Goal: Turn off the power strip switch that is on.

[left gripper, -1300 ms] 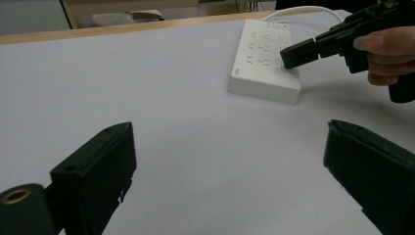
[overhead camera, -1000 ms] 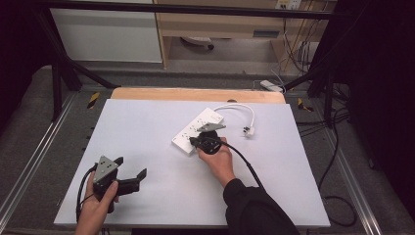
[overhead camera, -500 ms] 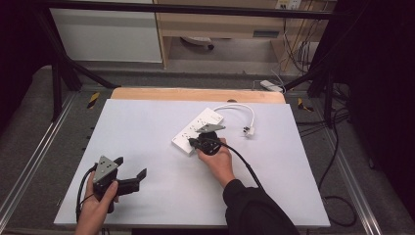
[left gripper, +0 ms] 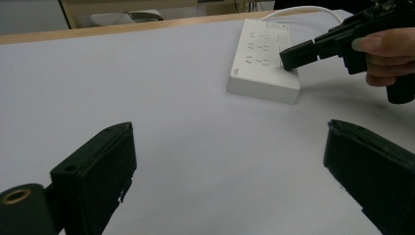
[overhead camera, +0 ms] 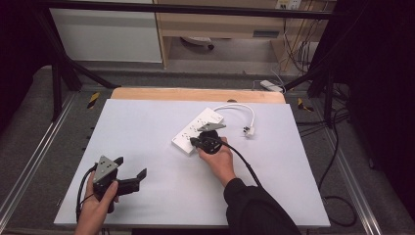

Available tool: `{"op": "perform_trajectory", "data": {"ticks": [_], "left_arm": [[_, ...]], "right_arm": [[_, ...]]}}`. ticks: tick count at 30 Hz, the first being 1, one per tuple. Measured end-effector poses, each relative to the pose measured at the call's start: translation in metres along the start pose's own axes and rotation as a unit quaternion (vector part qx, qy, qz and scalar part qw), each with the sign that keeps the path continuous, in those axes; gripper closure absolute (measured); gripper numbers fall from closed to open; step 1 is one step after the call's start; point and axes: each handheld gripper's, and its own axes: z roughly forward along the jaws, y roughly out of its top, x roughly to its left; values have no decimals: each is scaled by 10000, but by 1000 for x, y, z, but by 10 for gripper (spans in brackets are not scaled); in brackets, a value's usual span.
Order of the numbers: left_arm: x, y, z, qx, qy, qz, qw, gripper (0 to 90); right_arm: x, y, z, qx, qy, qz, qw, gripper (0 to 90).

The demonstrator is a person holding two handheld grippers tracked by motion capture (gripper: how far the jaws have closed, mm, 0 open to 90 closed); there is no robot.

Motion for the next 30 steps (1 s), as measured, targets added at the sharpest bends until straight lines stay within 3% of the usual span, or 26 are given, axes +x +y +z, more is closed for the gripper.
{"op": "perform_trajectory", "data": {"ticks": [25, 30], "left_arm": [[0, 0, 0, 1, 9, 6, 10000, 55], [0, 0, 0, -3, 4, 3, 10000, 55]], "right_arm": [[-1, 5, -8, -150, -15, 88, 9998, 900], [-2, 8, -10, -227, -34, 112, 9997, 866]]}}
